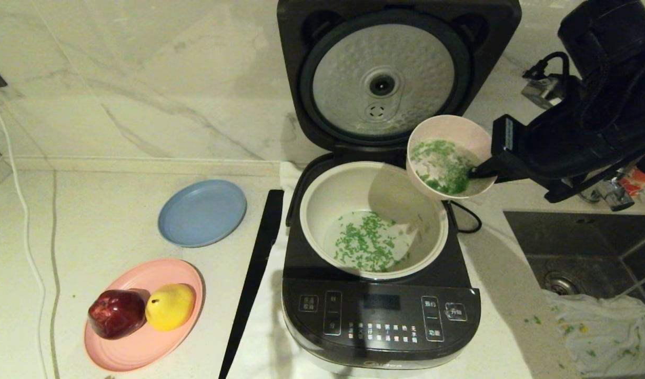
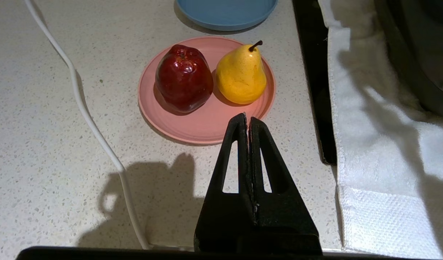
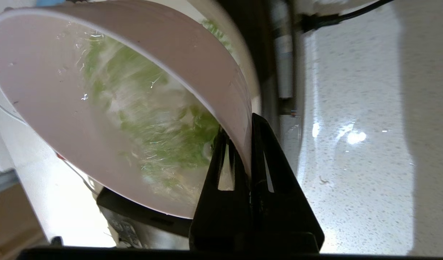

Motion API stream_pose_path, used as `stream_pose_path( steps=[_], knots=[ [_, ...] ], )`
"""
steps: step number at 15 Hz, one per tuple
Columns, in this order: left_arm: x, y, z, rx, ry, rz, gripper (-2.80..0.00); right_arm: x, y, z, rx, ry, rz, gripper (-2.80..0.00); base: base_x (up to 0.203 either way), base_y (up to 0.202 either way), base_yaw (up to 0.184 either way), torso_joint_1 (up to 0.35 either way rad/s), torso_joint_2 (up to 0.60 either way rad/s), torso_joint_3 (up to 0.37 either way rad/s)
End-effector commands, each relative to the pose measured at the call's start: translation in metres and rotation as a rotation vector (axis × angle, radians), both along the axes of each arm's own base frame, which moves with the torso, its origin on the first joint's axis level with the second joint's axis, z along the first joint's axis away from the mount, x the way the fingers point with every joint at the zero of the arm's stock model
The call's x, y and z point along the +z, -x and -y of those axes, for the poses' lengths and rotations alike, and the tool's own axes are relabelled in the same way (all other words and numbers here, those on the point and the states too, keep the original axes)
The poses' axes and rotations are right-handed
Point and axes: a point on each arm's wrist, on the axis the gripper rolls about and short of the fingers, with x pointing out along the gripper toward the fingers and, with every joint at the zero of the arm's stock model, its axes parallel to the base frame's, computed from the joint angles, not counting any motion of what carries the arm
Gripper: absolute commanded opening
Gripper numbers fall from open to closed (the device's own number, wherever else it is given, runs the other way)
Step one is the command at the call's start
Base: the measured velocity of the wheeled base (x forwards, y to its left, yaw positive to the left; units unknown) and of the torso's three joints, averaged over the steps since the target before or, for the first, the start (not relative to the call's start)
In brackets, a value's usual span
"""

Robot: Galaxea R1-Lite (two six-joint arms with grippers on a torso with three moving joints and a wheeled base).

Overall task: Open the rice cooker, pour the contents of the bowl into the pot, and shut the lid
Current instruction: Pour the water from the bowl into the rice cooker

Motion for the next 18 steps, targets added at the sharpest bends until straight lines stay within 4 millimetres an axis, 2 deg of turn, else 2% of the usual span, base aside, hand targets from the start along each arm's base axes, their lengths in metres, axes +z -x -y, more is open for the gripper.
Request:
stream_pose_path(
  steps=[1,8,11,15,18],
  knots=[
    [0.000,0.000,0.000,0.000,-0.001,0.000,-2.80,-0.015,-0.011,-0.018,0.023,0.032,-0.040,-2.80,0.000,0.000,0.000,0.000,0.00,0.000],
    [0.000,0.000,0.000,0.000,-0.001,0.000,-2.80,-0.029,-0.022,-0.039,0.056,0.040,-0.054,-2.80,0.000,0.000,0.000,0.000,0.00,0.000],
    [0.000,0.000,0.000,-0.001,0.000,0.001,-2.80,-0.025,-0.028,-0.046,0.038,-0.021,0.001,-2.80,0.000,0.000,0.000,0.000,0.00,0.000],
    [0.000,0.000,0.000,0.000,-0.001,0.001,-2.80,-0.043,-0.046,-0.056,0.027,-0.024,-0.024,-2.80,0.000,0.000,0.000,0.000,0.00,0.000],
    [0.000,0.000,0.000,-0.001,0.000,0.000,-2.80,-0.047,-0.057,-0.061,0.012,-0.049,0.017,-2.80,0.000,0.000,0.000,0.000,0.00,0.000]
  ],
)
